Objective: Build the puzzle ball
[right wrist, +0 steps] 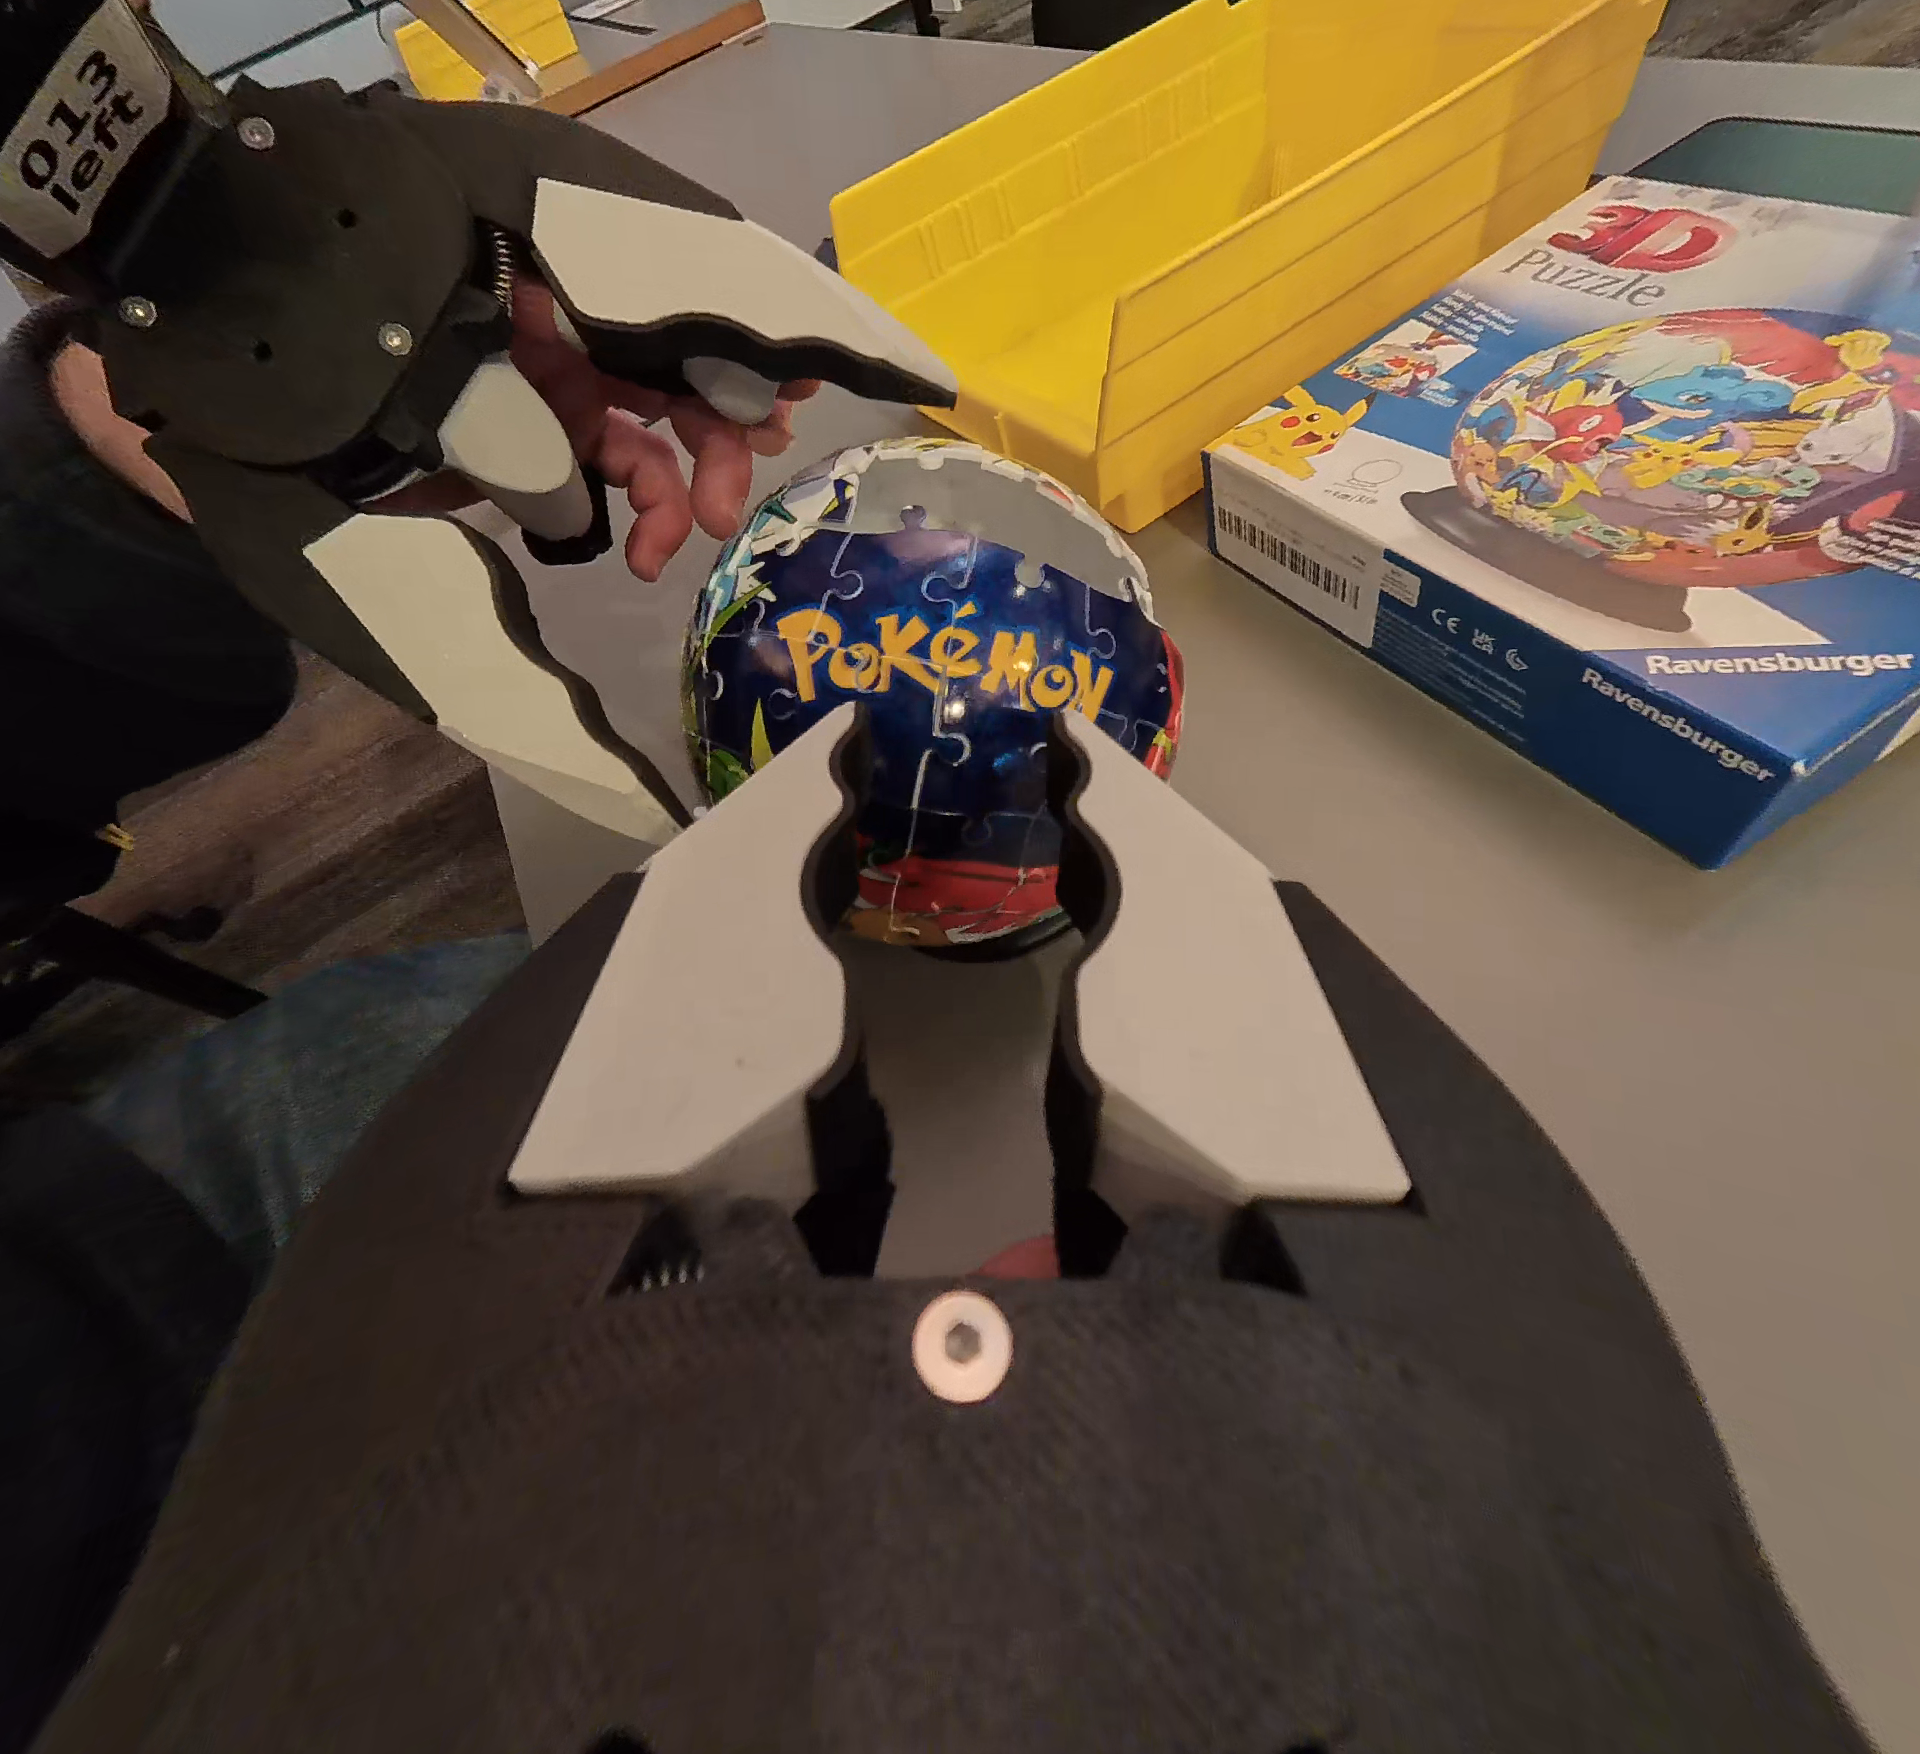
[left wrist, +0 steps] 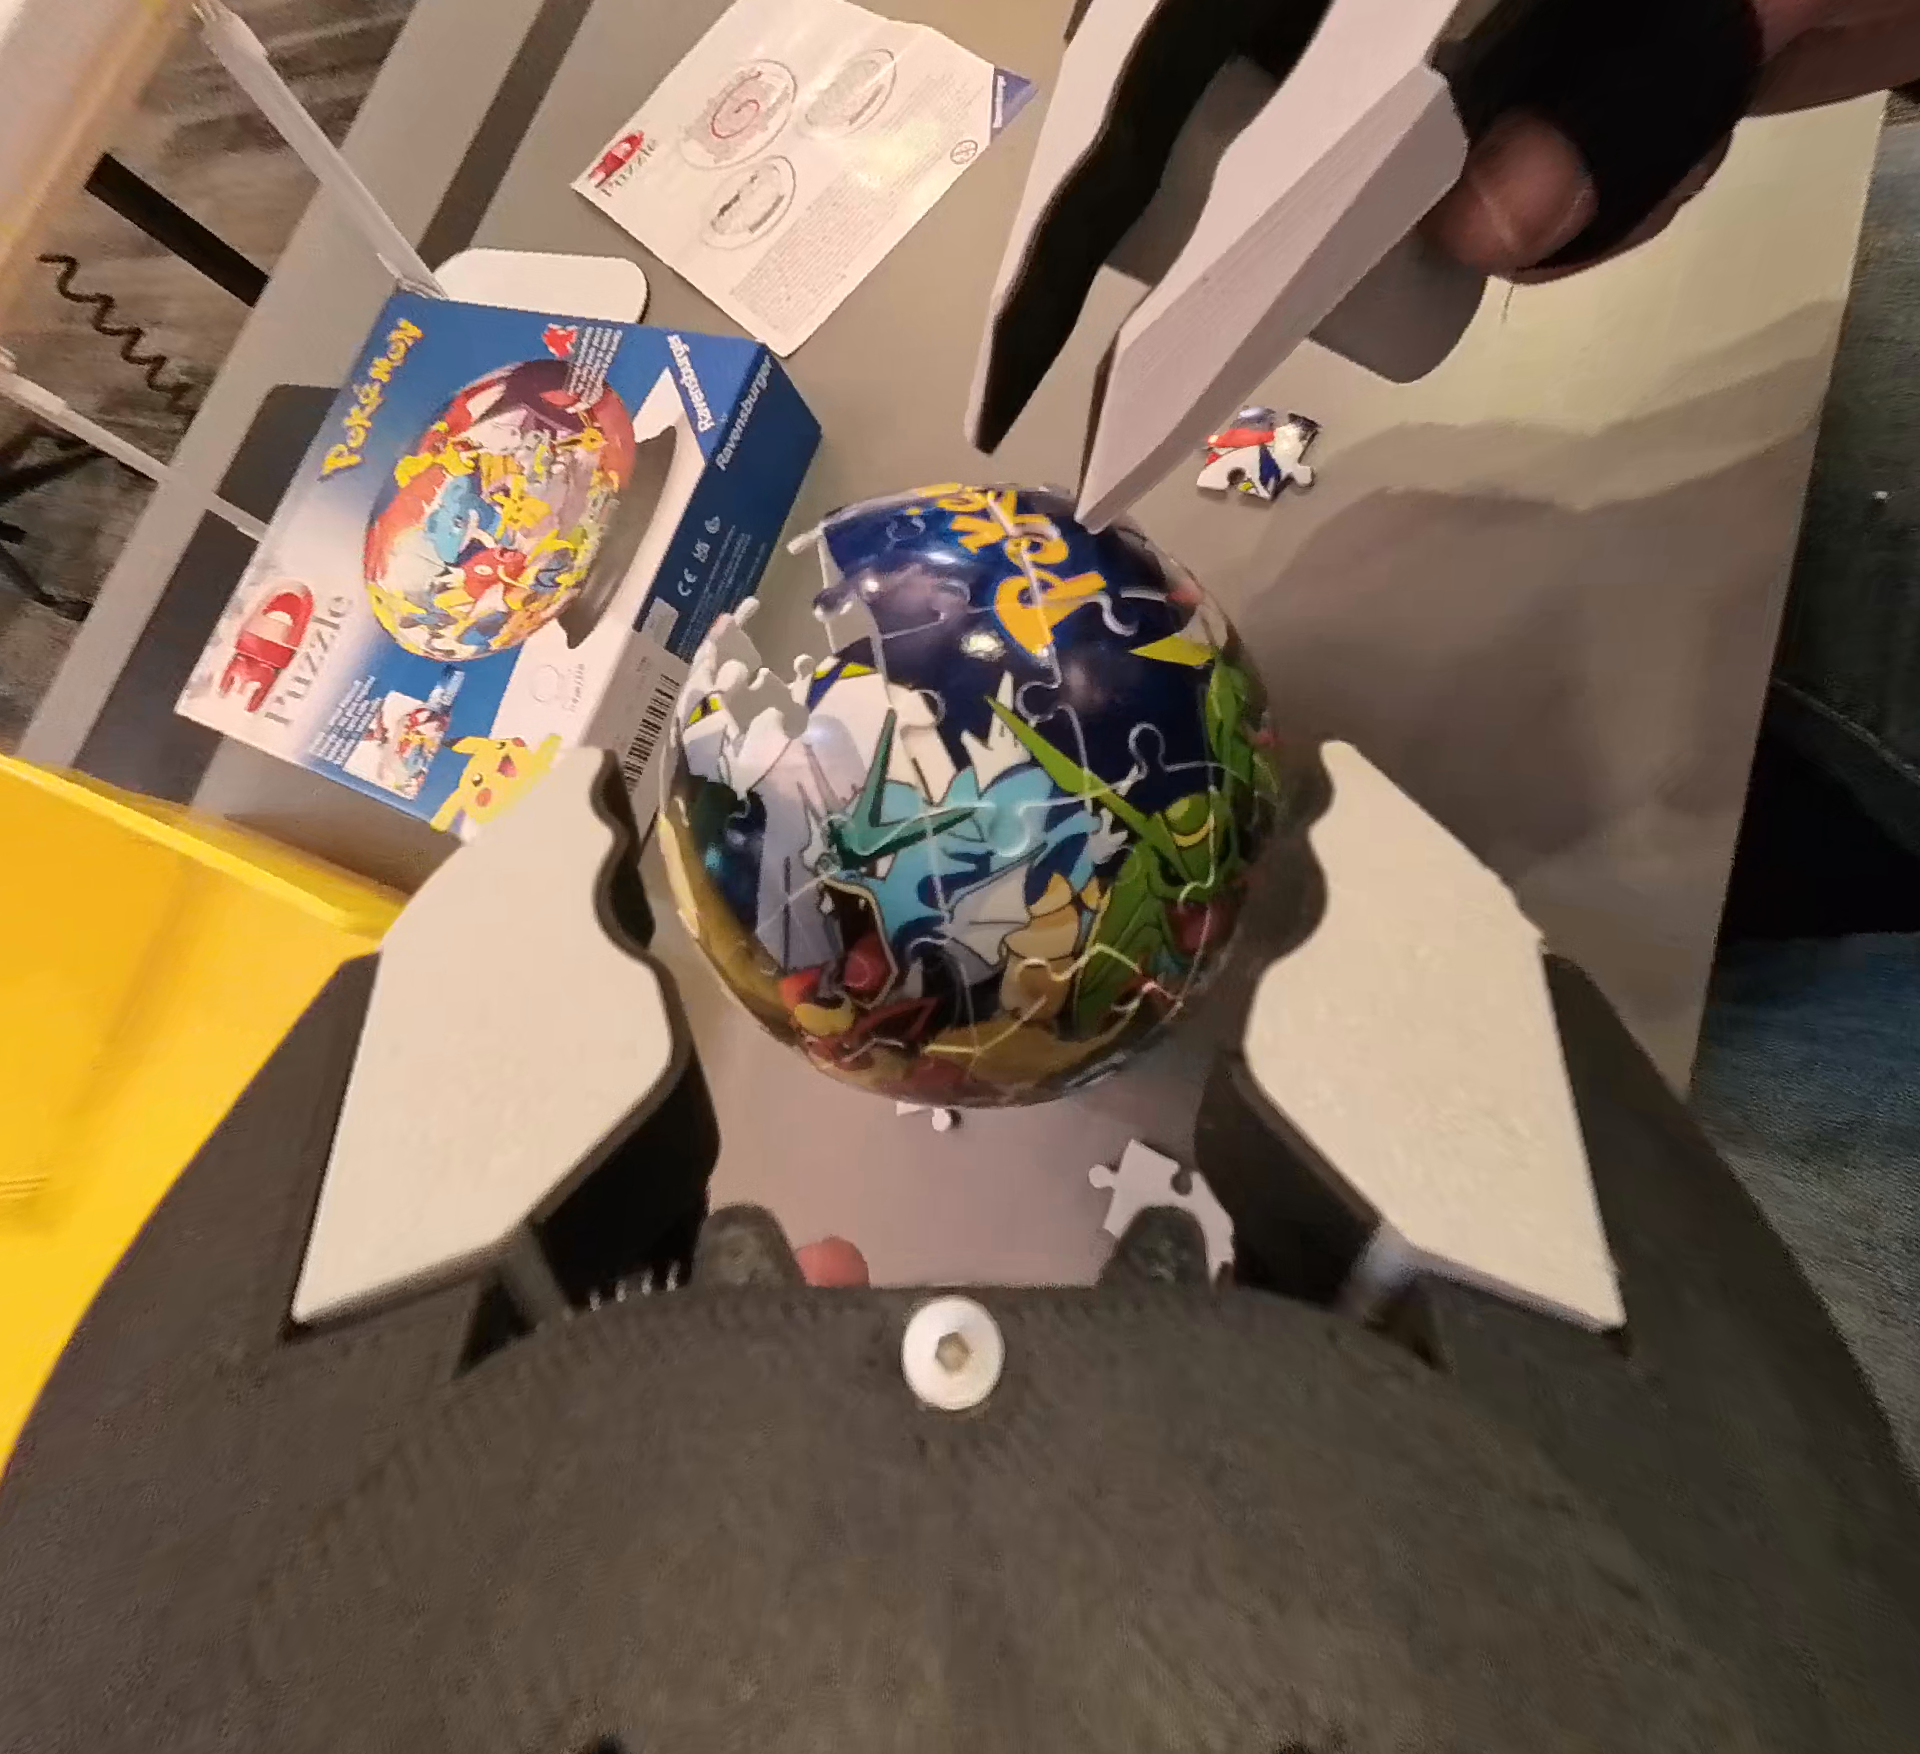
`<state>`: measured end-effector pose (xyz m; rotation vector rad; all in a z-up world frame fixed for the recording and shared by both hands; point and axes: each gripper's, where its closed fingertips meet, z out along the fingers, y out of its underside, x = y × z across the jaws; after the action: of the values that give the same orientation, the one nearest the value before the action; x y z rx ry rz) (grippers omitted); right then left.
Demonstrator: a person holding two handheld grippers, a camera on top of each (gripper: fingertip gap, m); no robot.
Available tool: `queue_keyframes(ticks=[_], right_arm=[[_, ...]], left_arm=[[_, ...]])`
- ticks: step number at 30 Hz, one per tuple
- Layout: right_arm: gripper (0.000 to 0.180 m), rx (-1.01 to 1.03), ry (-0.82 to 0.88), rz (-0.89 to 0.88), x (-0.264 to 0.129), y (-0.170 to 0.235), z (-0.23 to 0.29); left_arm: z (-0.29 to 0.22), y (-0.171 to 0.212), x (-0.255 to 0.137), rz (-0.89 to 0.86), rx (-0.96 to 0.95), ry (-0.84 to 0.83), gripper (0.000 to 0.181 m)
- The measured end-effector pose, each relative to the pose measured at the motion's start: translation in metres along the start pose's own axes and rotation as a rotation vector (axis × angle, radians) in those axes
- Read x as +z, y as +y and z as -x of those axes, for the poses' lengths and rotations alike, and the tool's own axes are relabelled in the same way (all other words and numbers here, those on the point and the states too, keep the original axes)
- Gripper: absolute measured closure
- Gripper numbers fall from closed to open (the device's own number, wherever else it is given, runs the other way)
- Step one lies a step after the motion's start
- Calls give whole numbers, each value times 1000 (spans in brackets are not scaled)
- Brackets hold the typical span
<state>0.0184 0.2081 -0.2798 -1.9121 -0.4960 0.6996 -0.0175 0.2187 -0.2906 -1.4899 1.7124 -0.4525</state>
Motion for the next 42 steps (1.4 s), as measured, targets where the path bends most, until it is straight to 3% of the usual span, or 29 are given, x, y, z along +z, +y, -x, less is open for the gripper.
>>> queue_keyframes(ticks=[16, 24, 42], right_arm=[[130, 6, 26, 11, 4, 1, 0], [132, 94, 10, -8, 5, -2, -3], [118, 176, 50, -6, 4, 2, -15]], left_arm=[[-1, 4, 9, 4, -19, -4, 65], [-1, 4, 10, 4, -10, -16, 65], [-1, 4, 11, 4, -7, -27, 63]])
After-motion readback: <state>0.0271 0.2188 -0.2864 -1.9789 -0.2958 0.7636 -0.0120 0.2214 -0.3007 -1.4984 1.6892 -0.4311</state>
